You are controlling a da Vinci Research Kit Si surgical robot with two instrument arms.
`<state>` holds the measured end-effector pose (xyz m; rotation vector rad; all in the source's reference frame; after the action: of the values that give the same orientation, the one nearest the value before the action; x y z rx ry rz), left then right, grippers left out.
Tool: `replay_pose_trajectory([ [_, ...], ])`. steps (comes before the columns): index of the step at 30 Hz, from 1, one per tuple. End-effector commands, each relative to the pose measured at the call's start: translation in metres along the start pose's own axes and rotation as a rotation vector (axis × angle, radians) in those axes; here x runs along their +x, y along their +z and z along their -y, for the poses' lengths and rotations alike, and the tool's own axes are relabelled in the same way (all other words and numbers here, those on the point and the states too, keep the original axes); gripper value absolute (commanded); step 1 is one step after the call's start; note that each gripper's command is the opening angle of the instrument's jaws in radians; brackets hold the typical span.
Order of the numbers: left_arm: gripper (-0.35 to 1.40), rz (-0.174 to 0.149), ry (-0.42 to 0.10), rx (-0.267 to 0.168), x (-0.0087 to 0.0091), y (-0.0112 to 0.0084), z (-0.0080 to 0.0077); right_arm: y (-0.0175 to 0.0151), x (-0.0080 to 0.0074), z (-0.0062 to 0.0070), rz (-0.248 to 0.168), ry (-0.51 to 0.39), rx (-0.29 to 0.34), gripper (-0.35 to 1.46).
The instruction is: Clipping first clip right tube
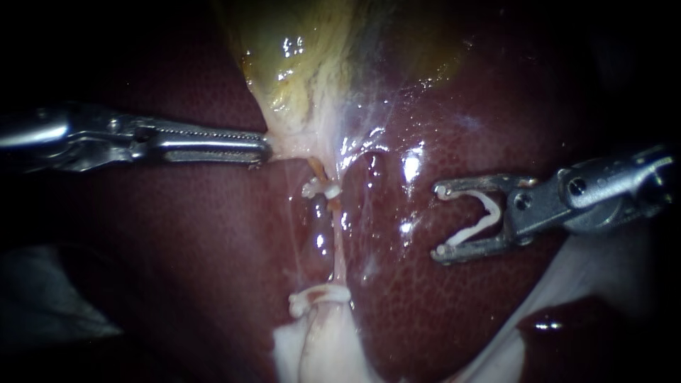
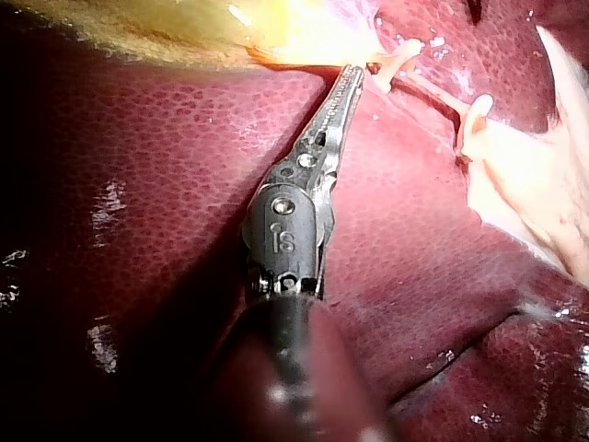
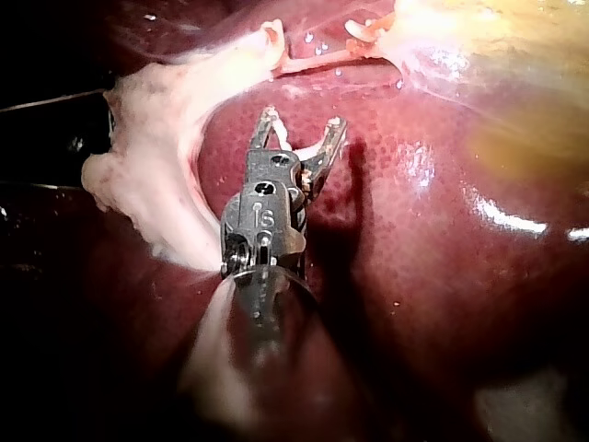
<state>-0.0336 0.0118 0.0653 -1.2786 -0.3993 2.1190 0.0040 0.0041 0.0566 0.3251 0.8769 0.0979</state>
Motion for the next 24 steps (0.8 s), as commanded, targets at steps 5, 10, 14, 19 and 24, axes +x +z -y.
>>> replay_pose_trajectory([
  [5, -0.35, -0.003, -0.013, -0.014, 0.0023, -0.0026, 0.0001, 0.0001, 0.0000, 0.0000, 0.000, 0.000, 0.000, 0.50],
  [10, -0.35, -0.040, -0.026, 0.000, 0.0049, -0.0059, -0.0002, 0.0001, 0.0001, 0.0000, -0.008, 0.000, 0.004, 0.50],
  [14, -0.35, -0.043, -0.028, 0.003, 0.0050, -0.0063, -0.0005, 0.0005, 0.0003, 0.0000, -0.021, 0.002, 0.016, 0.50],
  [19, -0.35, -0.043, -0.027, 0.005, 0.0048, -0.0060, -0.0005, 0.0024, 0.0009, 0.0001, -0.113, 0.009, 0.089, 0.50],
  [24, -0.35, -0.043, -0.027, 0.005, 0.0048, -0.0060, -0.0005, 0.0052, 0.0015, 0.0002, -0.153, 0.085, 0.099, 0.50],
])
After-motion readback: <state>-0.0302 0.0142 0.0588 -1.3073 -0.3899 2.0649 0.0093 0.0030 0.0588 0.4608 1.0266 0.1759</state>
